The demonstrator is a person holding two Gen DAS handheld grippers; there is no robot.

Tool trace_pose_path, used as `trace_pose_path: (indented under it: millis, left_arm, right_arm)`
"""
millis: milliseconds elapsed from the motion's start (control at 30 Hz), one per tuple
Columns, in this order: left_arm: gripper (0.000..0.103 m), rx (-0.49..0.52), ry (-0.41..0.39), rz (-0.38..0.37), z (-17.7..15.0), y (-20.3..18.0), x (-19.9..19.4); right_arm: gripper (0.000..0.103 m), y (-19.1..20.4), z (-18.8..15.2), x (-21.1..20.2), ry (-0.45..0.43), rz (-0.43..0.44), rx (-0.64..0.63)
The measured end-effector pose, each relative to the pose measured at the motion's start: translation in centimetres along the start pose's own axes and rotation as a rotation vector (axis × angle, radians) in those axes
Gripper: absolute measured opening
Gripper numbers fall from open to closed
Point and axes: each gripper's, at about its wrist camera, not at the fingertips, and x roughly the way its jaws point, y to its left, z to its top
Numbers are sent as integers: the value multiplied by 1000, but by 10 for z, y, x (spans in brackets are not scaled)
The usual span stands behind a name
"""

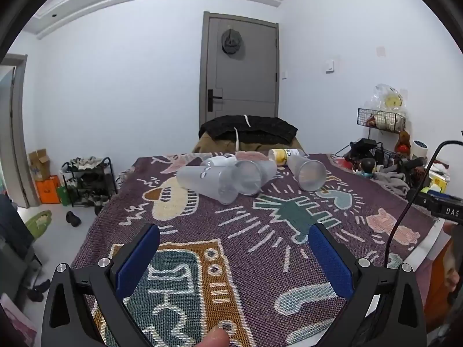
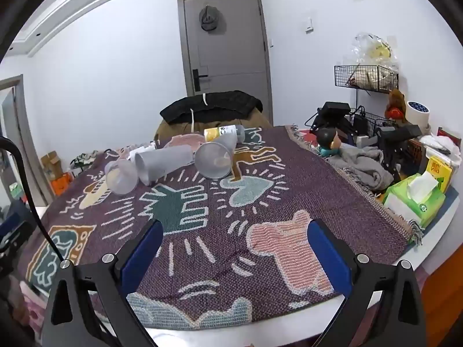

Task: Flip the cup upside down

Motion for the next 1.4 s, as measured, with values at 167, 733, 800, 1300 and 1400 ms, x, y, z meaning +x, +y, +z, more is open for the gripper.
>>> trace_pose_path:
  millis: [167,733,800,1300,1400]
  left_arm:
    - [103,55,-23,8,-2,-10,-6]
    - [103,13,-22,12,0,-1,-3]
    - [103,14,-26,9,1,0,-4]
    - [103,-1,-35,6,5,7,-4]
    - [103,0,-39,4,7,6,-5]
  right_arm:
    - [101,-5,-3,-10,-33,6,36]
    - [101,-4,1,-11,-68,23,-8]
    - [101,-6,2,-8,-60,25,0]
    - [101,-4,1,-7,-72,21,-3]
    - [101,-5,1,-7,-71,21,-5]
